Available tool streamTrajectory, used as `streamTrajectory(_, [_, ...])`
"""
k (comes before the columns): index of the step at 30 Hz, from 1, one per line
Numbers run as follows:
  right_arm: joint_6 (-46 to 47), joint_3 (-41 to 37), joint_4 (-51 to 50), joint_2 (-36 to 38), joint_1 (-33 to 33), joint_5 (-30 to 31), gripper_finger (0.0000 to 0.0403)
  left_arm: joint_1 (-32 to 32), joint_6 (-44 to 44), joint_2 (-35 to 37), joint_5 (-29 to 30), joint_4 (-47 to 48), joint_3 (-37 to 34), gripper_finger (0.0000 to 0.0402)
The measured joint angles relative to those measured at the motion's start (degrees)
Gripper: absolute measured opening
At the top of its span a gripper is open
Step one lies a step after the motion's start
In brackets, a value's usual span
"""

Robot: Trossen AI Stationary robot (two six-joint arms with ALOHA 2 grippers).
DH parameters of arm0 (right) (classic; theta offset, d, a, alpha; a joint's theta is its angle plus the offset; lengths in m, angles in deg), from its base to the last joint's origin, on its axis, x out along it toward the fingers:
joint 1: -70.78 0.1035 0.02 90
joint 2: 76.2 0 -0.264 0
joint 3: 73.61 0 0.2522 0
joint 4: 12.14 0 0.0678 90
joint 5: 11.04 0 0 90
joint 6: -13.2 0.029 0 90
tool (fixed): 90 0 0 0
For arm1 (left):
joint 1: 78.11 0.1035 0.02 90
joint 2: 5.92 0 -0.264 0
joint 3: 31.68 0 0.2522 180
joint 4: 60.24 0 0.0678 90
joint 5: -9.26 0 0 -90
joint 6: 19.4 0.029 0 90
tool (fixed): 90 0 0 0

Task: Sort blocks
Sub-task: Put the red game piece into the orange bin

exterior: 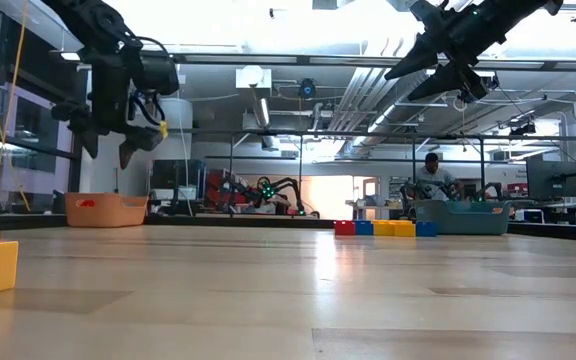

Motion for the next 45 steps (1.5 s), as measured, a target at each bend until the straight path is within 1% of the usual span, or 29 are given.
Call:
streamTrajectory(2, [0.0,0.0,0.0,0.0,0.0,0.0,0.0157,-0.3,0.1,0.0,-3.1,0.1,0.3,0.0279])
streamTrajectory(5, [0.0,0.0,0.0,0.0,0.0,0.0,0.0157,-2.8,3.5,0.0,-11.2,-2.7,1.0,0.028])
streamTrajectory(7, [0.0,0.0,0.0,0.0,0.0,0.0,0.0157,-6.0,6.9,0.0,-17.6,-4.9,1.6,0.0281])
streamTrajectory(9, [0.0,0.0,0.0,0.0,0.0,0.0,0.0157,-11.0,7.6,0.1,-22.7,-6.8,2.3,0.0281])
streamTrajectory(11, [0.0,0.0,0.0,0.0,0.0,0.0,0.0157,-17.7,4.5,0.1,-25.4,-6.7,2.9,0.0281])
streamTrajectory(13, [0.0,0.0,0.0,0.0,0.0,0.0,0.0157,-25.4,-0.3,0.1,-26.2,-5.9,3.0,0.0282])
streamTrajectory(16, [0.0,0.0,0.0,0.0,0.0,0.0,0.0157,-38.6,-8.8,-0.4,-28.2,-3.8,3.2,0.0282])
streamTrajectory(20, [-0.2,0.0,0.0,0.0,0.0,0.0,0.0157,-57.3,-17.2,-1.8,-35.3,0.4,3.1,0.028])
streamTrajectory(22, [-0.6,0.0,0.0,0.0,0.0,0.0,0.0157,-66.6,-21.2,-2.1,-37.5,-0.4,3.1,0.0275])
streamTrajectory(25, [-2.6,0.0,0.0,0.0,0.0,-0.5,0.0157,-78.1,-28.3,-2.1,-38.3,-5.6,3.7,0.0267])
streamTrajectory(28, [-4.9,0.0,0.0,0.0,0.0,-2.0,0.0157,-85.8,-33.3,-2.9,-37.8,-8.3,6.2,0.0255])
streamTrajectory(30, [-6.5,0.0,0.0,0.0,0.0,-2.2,0.0157,-88.4,-32.0,-4.6,-38.1,-7.2,8.8,0.0243])
streamTrajectory(32, [-7.7,0.0,0.0,0.0,0.0,-2.8,0.0157,-89.3,-25.9,-6.9,-38.2,-5.5,11.9,0.0225])
streamTrajectory(34, [-8.0,0.0,0.0,0.0,0.0,-5.4,0.0157,-88.7,-17.4,-9.6,-38.3,-4.3,15.4,0.0193])
streamTrajectory(36, [-8.0,0.0,0.4,0.1,0.0,-10.5,0.0157,-87.1,-9.0,-12.3,-38.6,-2.5,18.5,0.0147])
streamTrajectory(38, [-7.8,0.0,1.7,0.1,0.9,-16.6,0.0155,-85.4,-2.5,-14.9,-39.0,-0.5,21.0,0.0088])
streamTrajectory(39, [-7.1,0.0,2.4,0.1,1.9,-18.7,0.015,-84.6,-0.2,-15.7,-39.1,0.4,21.7,0.0054])
streamTrajectory(40, [-6.0,0.0,3.3,0.1,3.2,-19.9,0.0141,-84.0,1.5,-16.2,-39.3,0.9,21.9,0.0028])
streamTrajectory(41, [-4.8,0.0,4.0,0.1,4.9,-20.0,0.0128,-83.4,2.6,-16.6,-39.4,1.6,21.9,0.0015])
streamTrajectory(43, [-2.1,0.0,5.0,0.1,8.8,-18.6,0.0086,-82.9,5.1,-17.1,-38.8,2.5,21.9,0.0015])
streamTrajectory(45, [1.5,0.0,5.9,0.0,13.3,-15.4,0.003,-83.2,7.7,-17.2,-37.3,2.9,21.9,0.0009])
